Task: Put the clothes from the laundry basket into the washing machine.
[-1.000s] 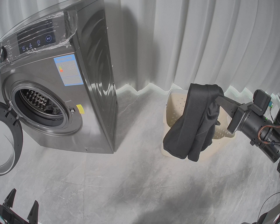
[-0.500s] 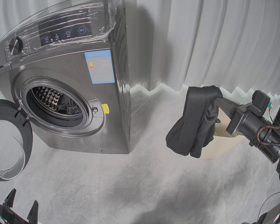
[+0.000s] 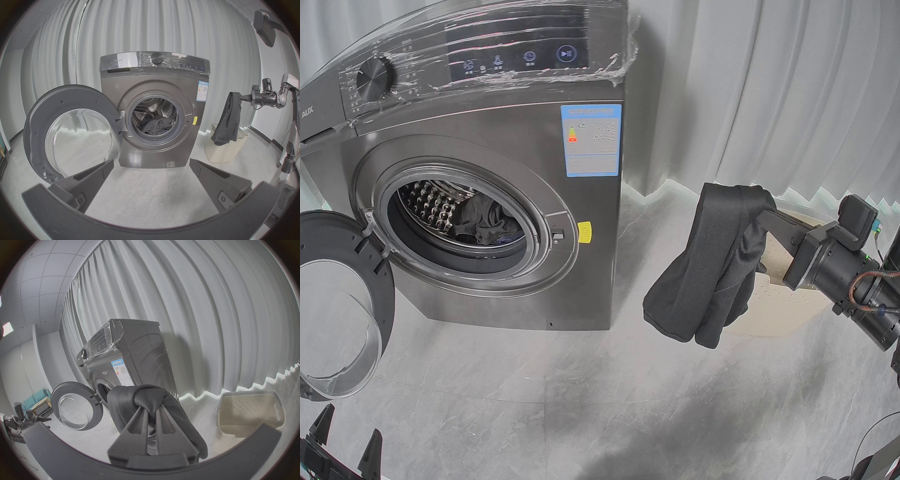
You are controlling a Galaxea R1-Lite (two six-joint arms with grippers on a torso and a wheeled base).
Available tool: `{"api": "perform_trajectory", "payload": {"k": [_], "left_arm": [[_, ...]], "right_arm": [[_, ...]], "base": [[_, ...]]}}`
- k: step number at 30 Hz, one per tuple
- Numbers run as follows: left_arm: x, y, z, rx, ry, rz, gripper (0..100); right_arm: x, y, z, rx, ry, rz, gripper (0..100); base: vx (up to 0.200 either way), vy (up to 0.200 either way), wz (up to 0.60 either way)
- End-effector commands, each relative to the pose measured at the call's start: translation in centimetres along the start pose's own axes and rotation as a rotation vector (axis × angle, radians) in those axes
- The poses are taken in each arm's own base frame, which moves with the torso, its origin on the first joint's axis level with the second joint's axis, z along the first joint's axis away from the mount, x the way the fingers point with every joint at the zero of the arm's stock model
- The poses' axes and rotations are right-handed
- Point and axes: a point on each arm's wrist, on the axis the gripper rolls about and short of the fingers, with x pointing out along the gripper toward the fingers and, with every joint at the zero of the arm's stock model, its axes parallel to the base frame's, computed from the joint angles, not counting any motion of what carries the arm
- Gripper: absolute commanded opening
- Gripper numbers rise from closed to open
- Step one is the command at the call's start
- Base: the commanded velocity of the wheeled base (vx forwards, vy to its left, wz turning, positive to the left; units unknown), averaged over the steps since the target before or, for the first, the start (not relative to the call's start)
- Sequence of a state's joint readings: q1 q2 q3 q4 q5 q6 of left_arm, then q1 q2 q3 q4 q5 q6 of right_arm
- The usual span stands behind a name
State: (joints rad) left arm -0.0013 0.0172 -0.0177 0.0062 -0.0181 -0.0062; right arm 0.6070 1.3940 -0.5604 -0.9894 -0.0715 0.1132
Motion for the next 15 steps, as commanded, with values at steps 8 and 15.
{"api": "perform_trajectory", "payload": {"k": [8, 15], "left_arm": [[-0.01, 0.00, -0.44, 0.000, -0.001, -0.001, 100], [-0.01, 0.00, -0.44, 0.000, -0.001, -0.001, 100]], "right_arm": [[0.31, 0.02, -0.50, -0.001, 0.020, 0.004, 0], [0.56, -0.01, -0.87, -0.003, 0.027, 0.001, 0]], "base": [[0.000, 0.000, 0.00], [-0.200, 0.000, 0.00]]}}
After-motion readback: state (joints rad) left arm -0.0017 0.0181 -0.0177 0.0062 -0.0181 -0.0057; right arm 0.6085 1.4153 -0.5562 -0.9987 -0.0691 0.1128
